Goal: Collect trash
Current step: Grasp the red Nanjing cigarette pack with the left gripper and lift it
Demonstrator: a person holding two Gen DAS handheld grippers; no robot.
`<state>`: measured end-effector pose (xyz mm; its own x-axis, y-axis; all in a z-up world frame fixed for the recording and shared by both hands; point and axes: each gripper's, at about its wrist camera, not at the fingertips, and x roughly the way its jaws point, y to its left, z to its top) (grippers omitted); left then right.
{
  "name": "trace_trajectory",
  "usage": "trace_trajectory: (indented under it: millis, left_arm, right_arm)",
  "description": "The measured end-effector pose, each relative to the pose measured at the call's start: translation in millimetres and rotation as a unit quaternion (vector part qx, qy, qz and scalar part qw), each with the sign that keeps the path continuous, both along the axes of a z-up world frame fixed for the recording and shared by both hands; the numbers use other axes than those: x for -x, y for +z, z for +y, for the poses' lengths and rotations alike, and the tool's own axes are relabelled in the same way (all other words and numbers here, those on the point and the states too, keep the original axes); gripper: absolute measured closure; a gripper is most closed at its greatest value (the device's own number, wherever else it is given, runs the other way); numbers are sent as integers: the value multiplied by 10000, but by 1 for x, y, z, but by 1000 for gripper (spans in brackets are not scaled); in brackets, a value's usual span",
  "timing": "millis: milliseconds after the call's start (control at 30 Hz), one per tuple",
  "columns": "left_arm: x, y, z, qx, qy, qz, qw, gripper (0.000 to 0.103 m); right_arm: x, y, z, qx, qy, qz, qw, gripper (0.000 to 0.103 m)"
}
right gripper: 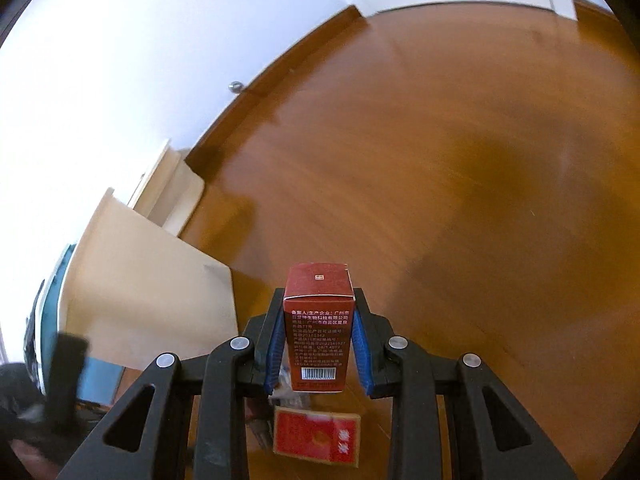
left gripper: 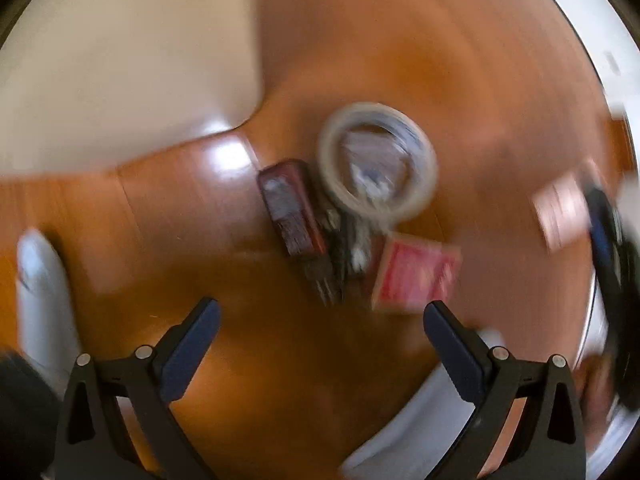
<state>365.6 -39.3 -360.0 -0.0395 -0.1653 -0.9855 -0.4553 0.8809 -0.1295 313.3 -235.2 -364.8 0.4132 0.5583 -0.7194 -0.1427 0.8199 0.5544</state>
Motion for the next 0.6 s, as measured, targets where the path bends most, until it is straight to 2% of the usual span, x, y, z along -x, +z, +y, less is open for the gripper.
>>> trace_trajectory:
  millis: [100, 133, 167, 200, 233, 267, 300, 333, 367, 400, 433, 467, 500, 533, 600]
  left_arm:
    - [5, -13, 20, -77, 820, -178, 9964, 0]
    - [8, -15, 21, 27, 976, -209, 9950, 0]
    - [9, -19, 16, 154, 930, -176, 9954, 0]
    - [8, -21, 11, 217, 792, -166, 9965, 0]
    - [6, -21, -3, 156, 458, -232, 9986, 0]
    - [2, -20, -18, -11, 37, -318, 9995, 0]
    - [-4, -19, -40, -252, -673, -441, 9964, 0]
    - [-10, -20, -68, -572, -1711, -555, 9820, 0]
    - [-11, -19, -87, -809, -2415, -671, 9647, 0]
    - [-11, -18, -105, -853, -3087, -841, 9436, 0]
    - [-11, -21, -123, -643, -3886, -844, 9153, 0]
    - [-8, -23, -137, -601, -4628, -768, 8811, 0]
    - [-5, -24, -143, -706, -5040, -799, 8571, 0]
    - [0, -25, -151, -864, -5652, -823, 8163, 0]
    - [7, -29, -160, -1038, -6350, -835, 7610, 0]
  right_arm:
    - [4, -2, -5, -9, -33, 85, 10000, 72]
    - [7, -3, -7, -13, -45, 106, 9999, 72]
    - [8, -5, -10, -14, -92, 137, 9999, 72]
    - [9, -4, -12, -22, -131, 162, 9998, 72]
    - [8, -4, -14, -44, -188, 190, 9996, 72]
    - [8, -3, -17, -70, -261, 217, 9994, 72]
    - [7, -2, -21, -88, -340, 229, 9991, 72]
    - [8, -1, -25, -104, -390, 229, 9989, 72]
    - [8, 0, -31, -118, -471, 232, 9986, 72]
    - [10, 1, -39, -117, -544, 225, 9982, 72]
    - [12, 3, -45, -112, -620, 220, 9978, 72]
    - [13, 3, -49, -105, -683, 226, 9974, 72]
    - [16, 4, -58, -99, -767, 248, 9967, 72]
    - [18, 3, -64, -99, -854, 279, 9959, 72]
    - [19, -1, -73, -144, -1038, 390, 9937, 72]
